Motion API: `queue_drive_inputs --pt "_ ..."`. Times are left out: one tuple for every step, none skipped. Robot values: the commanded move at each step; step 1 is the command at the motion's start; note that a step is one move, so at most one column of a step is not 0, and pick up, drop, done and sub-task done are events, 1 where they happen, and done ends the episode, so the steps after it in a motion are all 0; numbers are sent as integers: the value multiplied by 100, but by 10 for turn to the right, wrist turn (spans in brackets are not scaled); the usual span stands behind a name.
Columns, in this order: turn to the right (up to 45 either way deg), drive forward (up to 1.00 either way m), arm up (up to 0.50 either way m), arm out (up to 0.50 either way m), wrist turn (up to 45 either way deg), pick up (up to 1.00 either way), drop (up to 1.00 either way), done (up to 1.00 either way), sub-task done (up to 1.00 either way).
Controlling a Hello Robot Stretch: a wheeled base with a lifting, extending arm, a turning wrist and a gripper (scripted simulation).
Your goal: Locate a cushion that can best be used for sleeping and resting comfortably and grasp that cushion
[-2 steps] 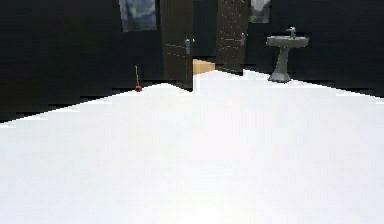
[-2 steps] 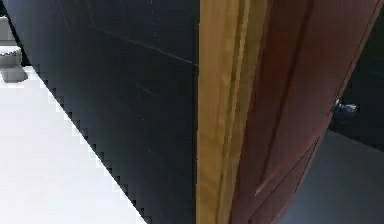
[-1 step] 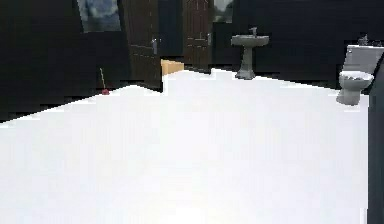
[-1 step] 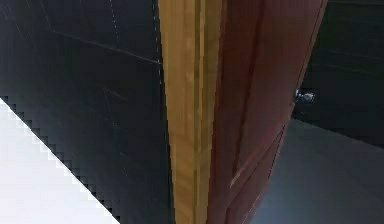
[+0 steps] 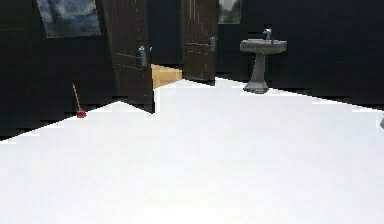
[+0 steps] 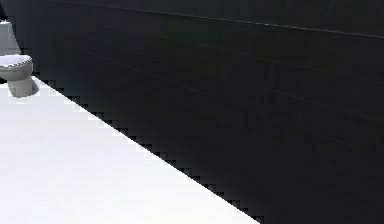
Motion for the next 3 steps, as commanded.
queue_drive_inputs --pt "0 100 0 0 0 0 0 0 0" --pt "0 100 0 0 0 0 0 0 0" --pt "30 0 0 0 0 0 0 0 0"
